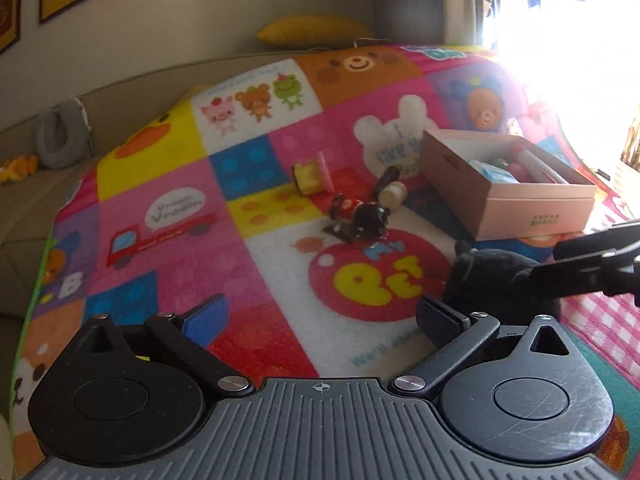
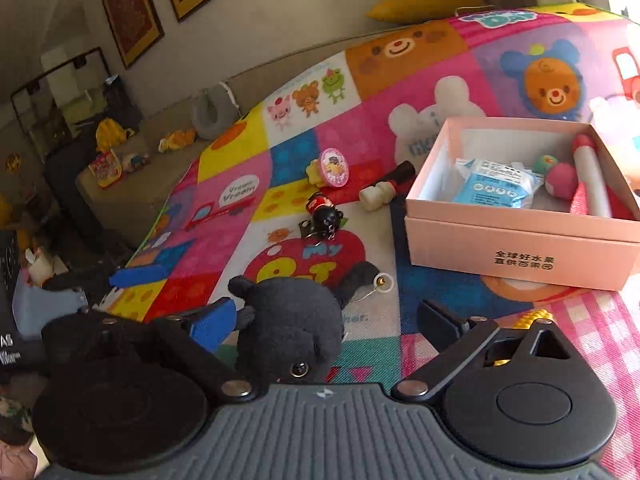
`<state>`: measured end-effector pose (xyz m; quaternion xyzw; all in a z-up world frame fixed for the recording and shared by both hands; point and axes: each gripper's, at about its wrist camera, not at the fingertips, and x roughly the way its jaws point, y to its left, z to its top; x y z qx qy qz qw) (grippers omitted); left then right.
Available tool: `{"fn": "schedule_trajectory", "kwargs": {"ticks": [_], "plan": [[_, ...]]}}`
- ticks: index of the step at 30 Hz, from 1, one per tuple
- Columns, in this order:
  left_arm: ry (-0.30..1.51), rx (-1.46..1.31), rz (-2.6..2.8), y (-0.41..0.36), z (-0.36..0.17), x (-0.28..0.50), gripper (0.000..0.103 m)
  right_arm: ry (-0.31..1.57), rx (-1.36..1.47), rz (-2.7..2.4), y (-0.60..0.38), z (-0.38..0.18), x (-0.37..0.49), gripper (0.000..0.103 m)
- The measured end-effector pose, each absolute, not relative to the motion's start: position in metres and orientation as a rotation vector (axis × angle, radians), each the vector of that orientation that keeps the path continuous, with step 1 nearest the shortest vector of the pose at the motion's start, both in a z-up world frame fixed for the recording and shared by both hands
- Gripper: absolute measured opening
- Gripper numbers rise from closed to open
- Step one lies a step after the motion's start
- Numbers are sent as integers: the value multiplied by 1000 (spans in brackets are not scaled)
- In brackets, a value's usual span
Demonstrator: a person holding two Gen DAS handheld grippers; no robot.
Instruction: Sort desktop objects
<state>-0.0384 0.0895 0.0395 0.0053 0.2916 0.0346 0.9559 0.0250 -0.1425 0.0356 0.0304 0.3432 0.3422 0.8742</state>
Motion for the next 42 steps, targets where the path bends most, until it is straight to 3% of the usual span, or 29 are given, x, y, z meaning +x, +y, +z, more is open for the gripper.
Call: {"fn": "schedule_trajectory", "kwargs": {"ticks": [2,7,8,9,13,19,23,26,29,34,42], "plan": [[591,-34,106,104,41,-38,102,748,47,738,-132,31,25,86],[583,-119,129,122,44,-38,103,746,-17,729,-108,22,29,85],[583,-123,124,121,44,-38,103,761,-29,723,-104,19,31,83],[584,-121,118,119,43,-37,103,780,-36,722,-102,18,32,69],[598,-116,80,111,39,-34,103,881,109,740,-127,25,54,66],[612,-88,14,89,35,-21,103,854,301,658,-193,53,81,66],[596,-69,-8,77,41,-14,103,648,-45,516,-176,61,55,66],[580,-63,-29,69,49,-7,103,499,-387,459,-142,36,28,66],[565,-33,-45,60,55,-2,103,494,-508,479,-124,9,17,66],[560,-28,-52,54,57,2,103,504,-424,597,-121,9,1,86],[547,-11,-46,52,62,-1,103,570,-172,864,-132,20,-19,89]]}}
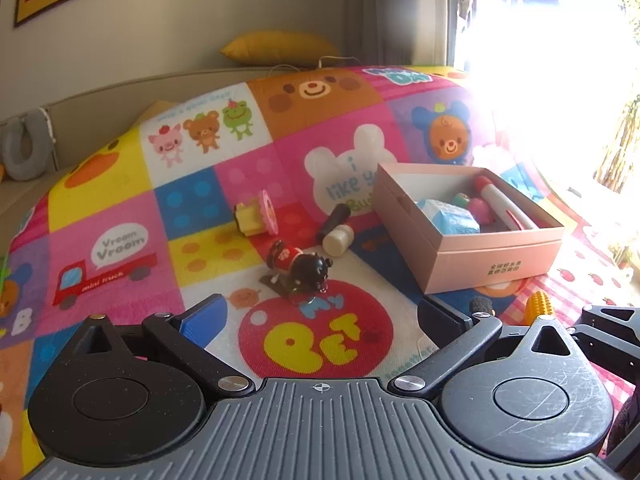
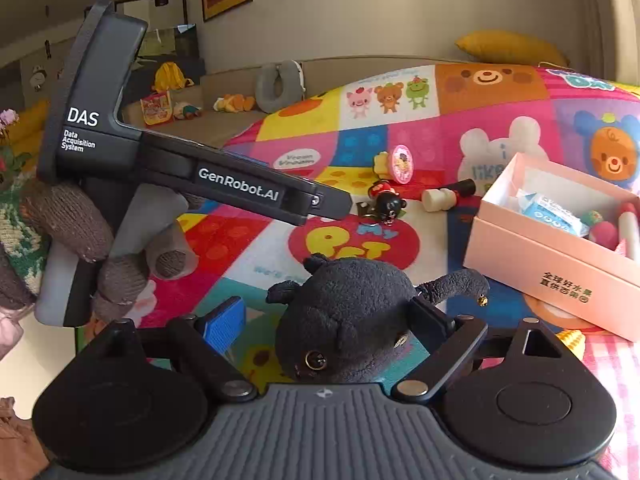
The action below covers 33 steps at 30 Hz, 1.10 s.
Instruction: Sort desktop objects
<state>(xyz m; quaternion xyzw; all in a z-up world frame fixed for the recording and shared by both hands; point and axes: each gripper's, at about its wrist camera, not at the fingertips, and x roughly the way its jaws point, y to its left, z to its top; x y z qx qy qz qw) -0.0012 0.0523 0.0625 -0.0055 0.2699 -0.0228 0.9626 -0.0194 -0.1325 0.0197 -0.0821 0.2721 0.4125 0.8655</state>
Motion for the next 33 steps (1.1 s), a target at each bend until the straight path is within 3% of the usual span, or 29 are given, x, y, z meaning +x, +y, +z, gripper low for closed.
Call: {"fn": "schedule_trajectory", "kwargs": {"ticks": [5,13,16,19,25,33], "plan": [[556,-22,-44,56,63,-3,103,592,-67,870,-144,28,-15,89],[582,-91,-40,60,53,1,103,825,331,707,-191,11,31,90],[583,-115,-93,60,53,-4,103,835,381,670,-207,15,34,87],[602,-169,-217,52,51,-8,103,878,417,639,-215,12,40,73],[636,-86,-272,20,36,-9,103,817,430,584,-230,20,34,73],[671,-134,-153,58,28,-6,103,936,544,672,-224,5,41,75]]}}
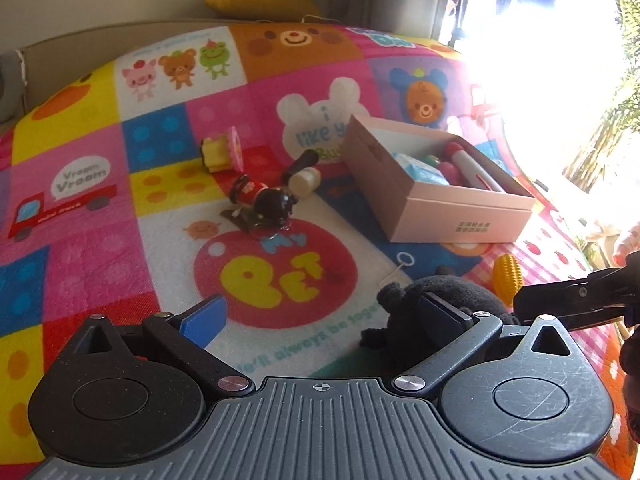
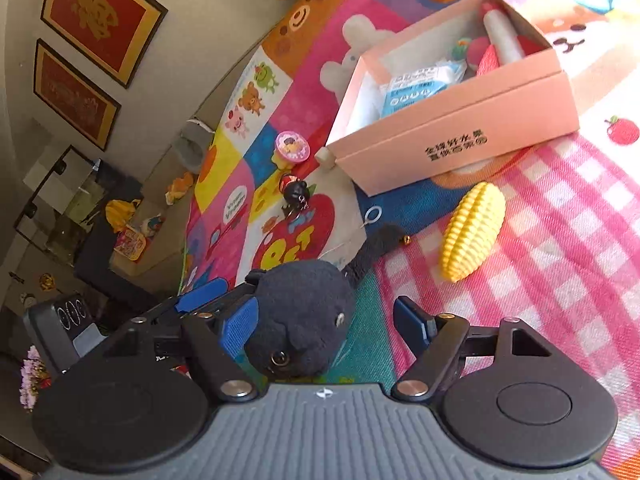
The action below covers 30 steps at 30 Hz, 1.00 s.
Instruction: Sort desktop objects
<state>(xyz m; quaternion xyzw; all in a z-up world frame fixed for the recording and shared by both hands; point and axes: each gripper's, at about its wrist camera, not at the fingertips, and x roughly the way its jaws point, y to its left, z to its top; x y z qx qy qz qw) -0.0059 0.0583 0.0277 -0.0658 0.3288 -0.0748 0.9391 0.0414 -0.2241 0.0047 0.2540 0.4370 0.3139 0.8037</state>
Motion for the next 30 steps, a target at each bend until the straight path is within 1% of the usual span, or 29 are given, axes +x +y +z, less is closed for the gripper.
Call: {"fn": "schedule_trajectory", "kwargs": {"ticks": [4,9,12,15,19,21,26,27,30], "plan": [[698,-146,-119,70,19,-5,103,986,572,697,-203,-7,53,75],[668,-231,-41,101,27,-5,103,1035,590,757,-175,-12,60,75],[630,-238,-28,108,36,-10,103,1034,551,769,-158,-10,62,71],[607,-239,-30,111,41,-13,103,939,386,732,-150,13,54,69],[599,-235,-63,106,39,-13,103,731,-6,611,-143,50,32,69],[593,-220,-111,99,37,-14,103,699,-134,623,-141,56,25,69],[558,-187,-217,84,37,-21,103,700,-401,673,-118,42,15,69],[552,-187,-216,84,38,-22,103,696,-430,676,-115,36,12,71],[549,-186,-217,84,40,-22,103,624,-501,676,-107,27,1,72]]}}
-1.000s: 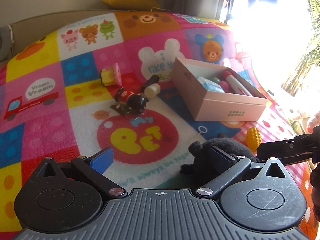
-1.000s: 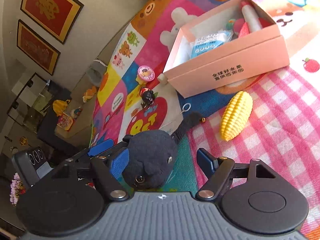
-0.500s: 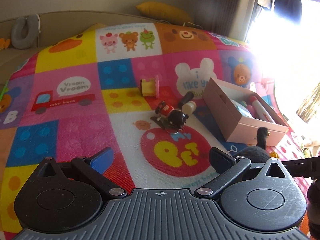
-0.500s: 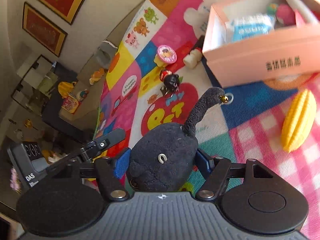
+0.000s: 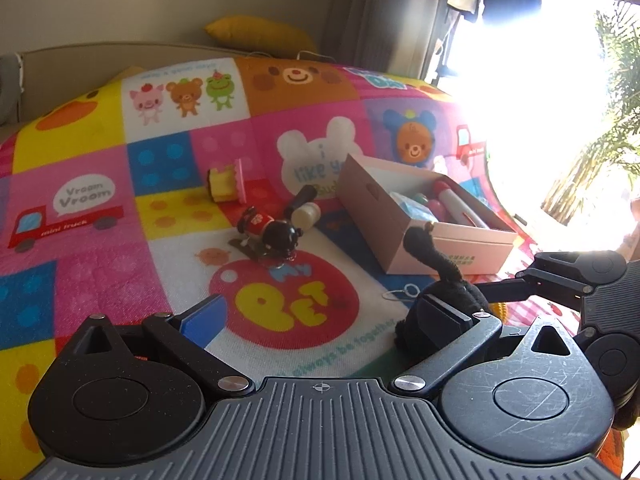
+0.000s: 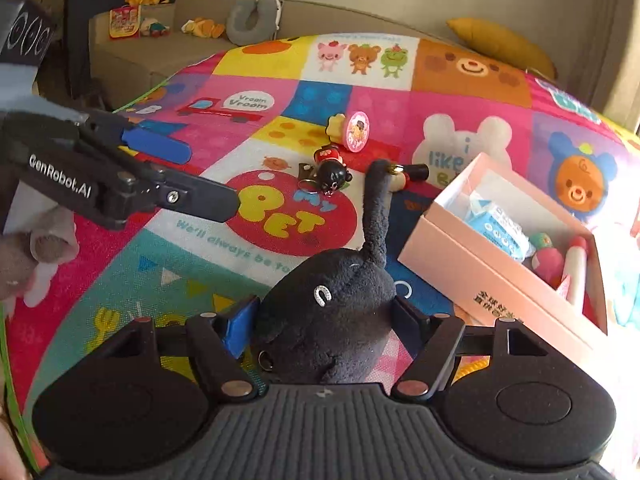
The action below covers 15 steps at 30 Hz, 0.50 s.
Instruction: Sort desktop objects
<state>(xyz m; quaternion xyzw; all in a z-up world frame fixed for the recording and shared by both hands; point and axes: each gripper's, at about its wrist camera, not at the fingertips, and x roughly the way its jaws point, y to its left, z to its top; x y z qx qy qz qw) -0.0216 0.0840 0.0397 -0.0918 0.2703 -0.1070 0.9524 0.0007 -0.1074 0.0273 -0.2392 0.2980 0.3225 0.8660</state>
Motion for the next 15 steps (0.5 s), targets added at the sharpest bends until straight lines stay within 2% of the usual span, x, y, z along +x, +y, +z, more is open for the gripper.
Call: {"fn": "schedule_trajectory", "kwargs": {"ticks": [5,10,15], "plan": [[549,-168,-278,74,38,-22,103,601,-460,702,-122,35,-11,78],[518,-107,-409,48,34,-27,103,553,-386,637,-168,49,-23,100],[601,-36,-486,5,19,-19,103,573,-201,452,-231,51,-15,103]]}}
